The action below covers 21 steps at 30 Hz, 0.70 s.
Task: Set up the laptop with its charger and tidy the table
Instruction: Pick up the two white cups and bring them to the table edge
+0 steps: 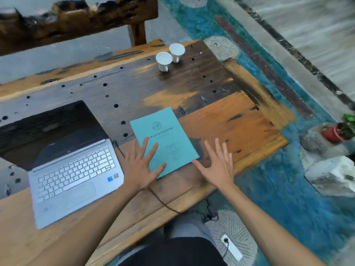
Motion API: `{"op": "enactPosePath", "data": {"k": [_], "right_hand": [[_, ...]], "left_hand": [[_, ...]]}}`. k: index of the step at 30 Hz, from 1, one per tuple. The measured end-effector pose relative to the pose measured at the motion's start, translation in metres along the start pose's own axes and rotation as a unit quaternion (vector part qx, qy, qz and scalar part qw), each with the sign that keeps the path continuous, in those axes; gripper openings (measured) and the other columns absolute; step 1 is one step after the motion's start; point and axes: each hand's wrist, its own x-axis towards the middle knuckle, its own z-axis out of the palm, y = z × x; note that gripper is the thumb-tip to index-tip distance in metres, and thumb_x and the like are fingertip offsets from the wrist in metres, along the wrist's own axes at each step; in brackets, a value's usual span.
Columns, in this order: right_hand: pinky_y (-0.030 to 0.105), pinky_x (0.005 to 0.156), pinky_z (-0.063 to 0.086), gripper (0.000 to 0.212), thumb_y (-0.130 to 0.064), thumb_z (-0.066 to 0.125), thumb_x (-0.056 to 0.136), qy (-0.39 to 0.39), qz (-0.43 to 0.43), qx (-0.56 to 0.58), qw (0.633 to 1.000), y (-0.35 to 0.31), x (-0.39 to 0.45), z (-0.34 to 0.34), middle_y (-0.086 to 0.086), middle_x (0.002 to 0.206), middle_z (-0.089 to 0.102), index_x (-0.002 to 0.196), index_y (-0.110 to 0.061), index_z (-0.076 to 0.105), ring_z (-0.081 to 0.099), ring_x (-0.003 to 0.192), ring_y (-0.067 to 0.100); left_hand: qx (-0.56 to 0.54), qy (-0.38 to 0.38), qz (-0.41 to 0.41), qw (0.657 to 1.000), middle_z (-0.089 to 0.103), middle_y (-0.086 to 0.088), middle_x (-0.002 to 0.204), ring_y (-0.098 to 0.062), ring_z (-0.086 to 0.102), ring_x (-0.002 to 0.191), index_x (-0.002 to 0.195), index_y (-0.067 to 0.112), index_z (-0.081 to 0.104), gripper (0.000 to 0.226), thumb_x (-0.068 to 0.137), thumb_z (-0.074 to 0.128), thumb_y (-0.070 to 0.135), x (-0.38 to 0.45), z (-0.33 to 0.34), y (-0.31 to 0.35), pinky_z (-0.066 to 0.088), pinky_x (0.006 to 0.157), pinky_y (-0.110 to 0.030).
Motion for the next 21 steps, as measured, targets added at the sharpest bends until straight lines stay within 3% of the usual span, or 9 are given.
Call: {"op": "enactPosePath", "data": {"k": [8,15,21], "right_hand": [[0.050,0.128,0.001,0.093,-0.094,0.027,0.081,0.018,0.116,0.037,0.992,0.039,-0.107,0.007,-0.009,0.172,-0.013,0.160,-0.050,0.008,-0.012,0.158,0.018],[0.050,0.128,0.000,0.087,-0.088,0.035,0.086,0.037,0.214,0.054,0.975,0.083,-0.190,0.002,-0.010,0.172,-0.010,0.160,-0.049,0.012,-0.011,0.159,0.019],[0.049,0.127,-0.001,0.084,-0.086,0.039,0.087,0.056,0.267,0.069,0.959,0.117,-0.243,0.001,-0.011,0.172,-0.009,0.160,-0.050,0.013,-0.009,0.159,0.018]], "left_hand": [[0.031,-0.075,0.069,0.994,-0.014,0.010,0.166,-0.031,-0.014,0.154,0.156,0.049,0.004,0.084,0.081,0.012,0.085,-0.047,0.016,0.016,0.009,0.123,-0.055],[0.021,-0.125,0.171,0.977,-0.019,0.016,0.165,-0.026,-0.021,0.153,0.154,0.053,-0.002,0.078,0.084,0.014,0.084,-0.074,0.057,0.068,0.005,0.122,-0.059],[0.006,-0.167,0.212,0.963,-0.020,0.014,0.166,-0.023,-0.028,0.149,0.155,0.053,0.001,0.079,0.084,0.017,0.084,-0.093,0.083,0.117,0.003,0.122,-0.061]]}}
